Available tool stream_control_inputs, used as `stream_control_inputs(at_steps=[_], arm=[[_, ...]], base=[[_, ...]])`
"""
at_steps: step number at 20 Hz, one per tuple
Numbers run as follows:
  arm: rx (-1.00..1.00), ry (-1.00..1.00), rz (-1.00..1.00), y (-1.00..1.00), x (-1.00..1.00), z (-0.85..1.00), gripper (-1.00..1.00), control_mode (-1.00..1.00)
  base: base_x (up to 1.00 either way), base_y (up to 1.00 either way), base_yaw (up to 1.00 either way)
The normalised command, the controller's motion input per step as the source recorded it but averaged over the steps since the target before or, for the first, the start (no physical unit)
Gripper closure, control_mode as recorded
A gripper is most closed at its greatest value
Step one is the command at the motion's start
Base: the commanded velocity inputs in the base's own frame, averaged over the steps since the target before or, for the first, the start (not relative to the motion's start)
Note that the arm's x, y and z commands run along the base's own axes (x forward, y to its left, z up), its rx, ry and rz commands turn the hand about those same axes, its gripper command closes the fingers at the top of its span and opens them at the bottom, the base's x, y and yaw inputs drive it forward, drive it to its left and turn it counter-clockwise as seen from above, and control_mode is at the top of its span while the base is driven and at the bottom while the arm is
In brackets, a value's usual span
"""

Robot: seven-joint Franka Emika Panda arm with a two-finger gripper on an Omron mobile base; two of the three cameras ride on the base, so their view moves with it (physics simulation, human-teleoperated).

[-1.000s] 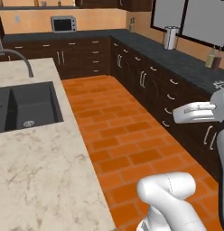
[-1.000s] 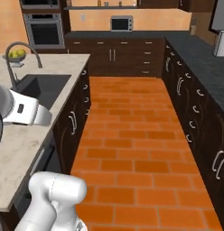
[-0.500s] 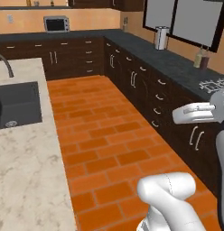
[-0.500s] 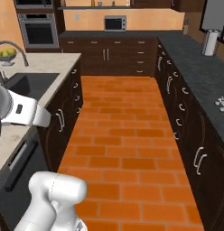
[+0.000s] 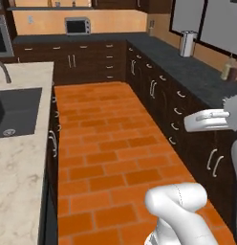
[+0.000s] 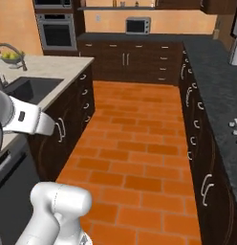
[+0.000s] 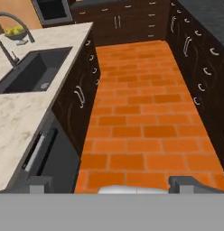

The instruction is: Gather all objects into one cabinet and sort the glasses and bowls to opposite sides.

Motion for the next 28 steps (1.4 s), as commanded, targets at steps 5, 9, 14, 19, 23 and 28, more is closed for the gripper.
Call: stream_control_inputs(at_steps=[5,9,14,19,23,28], arm=[[0.0,0.0,0.0,0.0,0.0,0.0,-1.0,1.0],[0.0,0.0,0.0,0.0,0.0,0.0,-1.0,1.0],[0.0,0.0,0.0,0.0,0.0,0.0,-1.0,1.0],[0.0,0.0,0.0,0.0,0.0,0.0,-1.0,1.0],[0.0,0.0,0.0,0.0,0.0,0.0,-1.0,1.0],[0.0,0.0,0.0,0.0,0.0,0.0,-1.0,1.0]], base=[[0.96,-0.6,0.28],[0.94,-0.83,0.27],[0.92,-0.52,0.13],[0.9,-0.04,-0.1],[0.95,-0.2,-0.23],[1.0,0.0,-0.19]])
